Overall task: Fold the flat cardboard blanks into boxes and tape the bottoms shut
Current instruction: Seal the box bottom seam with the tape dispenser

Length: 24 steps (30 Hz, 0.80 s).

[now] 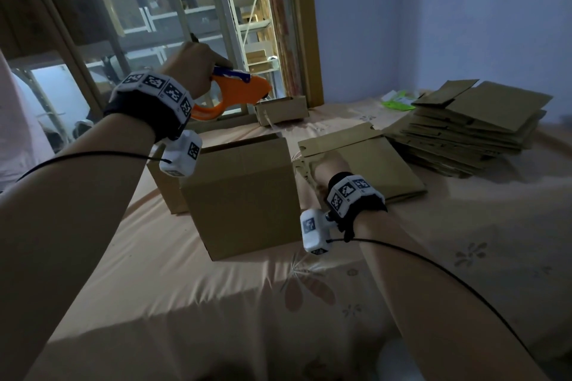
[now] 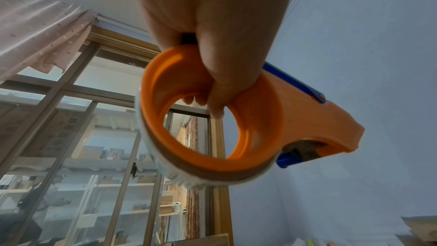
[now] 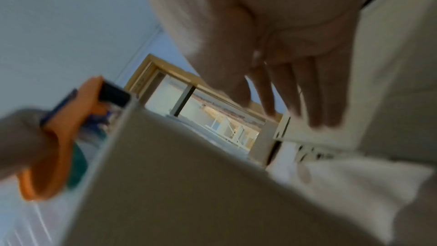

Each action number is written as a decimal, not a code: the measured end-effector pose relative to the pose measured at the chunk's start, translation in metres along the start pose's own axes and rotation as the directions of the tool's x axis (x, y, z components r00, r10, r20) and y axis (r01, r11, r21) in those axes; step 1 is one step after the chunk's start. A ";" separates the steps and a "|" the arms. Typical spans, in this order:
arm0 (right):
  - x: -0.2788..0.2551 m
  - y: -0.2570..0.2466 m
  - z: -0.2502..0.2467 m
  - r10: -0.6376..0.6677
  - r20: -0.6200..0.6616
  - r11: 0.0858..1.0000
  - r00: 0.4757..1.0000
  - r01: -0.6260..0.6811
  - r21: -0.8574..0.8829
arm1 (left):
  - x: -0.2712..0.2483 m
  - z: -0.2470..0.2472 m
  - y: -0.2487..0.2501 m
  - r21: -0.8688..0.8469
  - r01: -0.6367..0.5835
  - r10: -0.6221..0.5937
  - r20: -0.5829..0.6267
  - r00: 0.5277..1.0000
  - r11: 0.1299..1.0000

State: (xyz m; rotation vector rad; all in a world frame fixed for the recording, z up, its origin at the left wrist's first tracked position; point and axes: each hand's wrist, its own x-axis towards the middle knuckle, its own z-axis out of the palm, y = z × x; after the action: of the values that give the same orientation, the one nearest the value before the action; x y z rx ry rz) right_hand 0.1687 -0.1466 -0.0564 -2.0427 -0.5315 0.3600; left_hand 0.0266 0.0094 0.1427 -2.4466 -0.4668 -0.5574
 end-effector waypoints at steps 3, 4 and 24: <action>-0.008 -0.015 -0.006 -0.051 -0.161 0.935 0.986 0.104 0.340 | -0.001 0.001 0.002 -0.019 -0.015 0.014 -0.063 0.998 1.000; -0.017 -0.021 -0.006 -0.084 -0.140 0.904 0.987 0.134 0.406 | -0.001 0.001 0.003 -0.032 -0.003 0.001 -0.062 0.998 0.999; -0.048 0.002 0.050 -0.356 0.042 0.864 0.933 0.312 0.395 | -0.007 0.011 -0.008 -0.155 0.043 -0.055 -0.077 0.995 0.987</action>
State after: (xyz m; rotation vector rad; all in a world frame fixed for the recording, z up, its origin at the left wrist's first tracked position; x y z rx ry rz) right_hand 0.1051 -0.1342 -0.0809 -1.5224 -0.8068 0.3402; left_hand 0.0202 0.0207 0.1347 -2.5515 -0.4675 -0.7355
